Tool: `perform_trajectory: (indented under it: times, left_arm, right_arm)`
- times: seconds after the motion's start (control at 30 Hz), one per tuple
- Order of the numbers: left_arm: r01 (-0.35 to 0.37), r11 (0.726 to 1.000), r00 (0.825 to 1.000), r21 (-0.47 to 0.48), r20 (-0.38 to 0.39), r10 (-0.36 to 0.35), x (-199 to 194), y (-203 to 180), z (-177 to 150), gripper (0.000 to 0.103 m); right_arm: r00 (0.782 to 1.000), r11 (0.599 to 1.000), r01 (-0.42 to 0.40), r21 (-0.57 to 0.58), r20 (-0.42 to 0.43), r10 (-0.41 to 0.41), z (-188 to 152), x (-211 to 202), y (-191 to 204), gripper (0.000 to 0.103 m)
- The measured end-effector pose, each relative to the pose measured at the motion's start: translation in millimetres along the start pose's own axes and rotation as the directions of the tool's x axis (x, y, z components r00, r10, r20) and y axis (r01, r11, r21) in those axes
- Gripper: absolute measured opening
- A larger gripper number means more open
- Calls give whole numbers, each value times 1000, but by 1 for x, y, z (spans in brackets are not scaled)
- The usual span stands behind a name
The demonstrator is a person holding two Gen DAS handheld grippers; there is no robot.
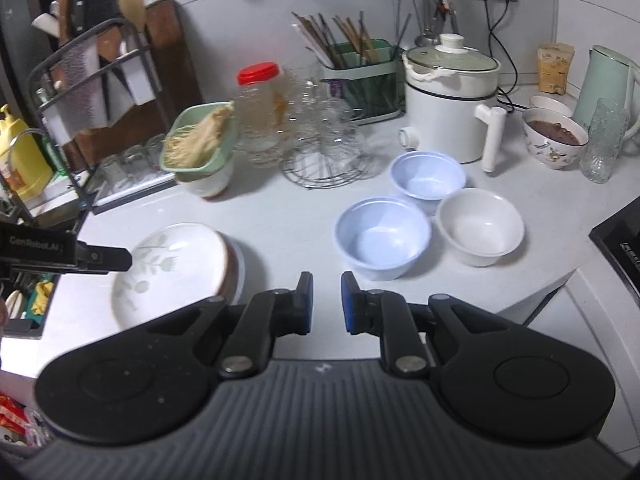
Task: Organize plates and bowls
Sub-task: 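Move both grippers toward the light blue plastic bowl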
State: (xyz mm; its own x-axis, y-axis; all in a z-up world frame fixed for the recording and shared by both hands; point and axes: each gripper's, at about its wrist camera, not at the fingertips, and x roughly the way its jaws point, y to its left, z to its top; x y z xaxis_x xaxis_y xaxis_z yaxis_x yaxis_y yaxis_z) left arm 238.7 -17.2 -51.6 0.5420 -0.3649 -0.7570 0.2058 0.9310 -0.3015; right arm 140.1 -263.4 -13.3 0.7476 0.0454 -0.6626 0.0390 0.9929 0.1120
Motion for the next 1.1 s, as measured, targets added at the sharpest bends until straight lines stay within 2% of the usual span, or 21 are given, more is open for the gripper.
perform_trajectory:
  times: [0.07, 0.23, 0.4, 0.53, 0.6, 0.63, 0.7, 0.77, 0.97, 1.1]
  left_arm:
    - [-1, 1000, 1000, 10, 19, 1, 10, -9, 5, 41]
    - [-17, 1000, 1000, 20, 10, 16, 36, -22, 24, 41]
    - [-32, 998, 999, 49, -1, 32, 59, -34, 42, 41]
    - [-34, 998, 999, 51, -23, 35, 80, -39, 55, 51]
    - [-5, 1000, 998, 22, -55, 6, 90, -40, 60, 55]
    - [12, 1000, 998, 2, -69, -12, 94, -41, 62, 57]
    - [23, 1000, 997, 2, -73, -23, 100, -47, 66, 63]
    - [19, 999, 997, 27, -79, -17, 108, -56, 67, 64]
    - [68, 997, 989, 28, -132, -64, 141, -66, 67, 64]
    - [92, 996, 983, -7, -161, -92, 164, -66, 66, 63]
  right_arm:
    - [1000, 1000, 5, -3, 9, -5, 4, 3, -9, 17]
    - [999, 1000, 11, -24, 50, -10, 18, 12, -26, 17]
    - [999, 1000, 9, -27, 41, -8, 26, 35, -35, 19]
    - [1000, 1000, -3, 8, 15, 3, 27, 52, -42, 20]
    - [1000, 1000, -10, 23, 8, 10, 28, 59, -48, 20]
    - [1000, 1000, -11, 26, 11, 11, 27, 61, -50, 22]
    - [1000, 999, -9, 33, 17, 9, 27, 64, -56, 33]
    - [1000, 998, -15, 55, 7, 15, 26, 69, -63, 46]
    - [999, 994, -21, 109, -24, 23, 22, 85, -78, 48]
    - [998, 989, -31, 143, -46, 38, 18, 97, -85, 48]
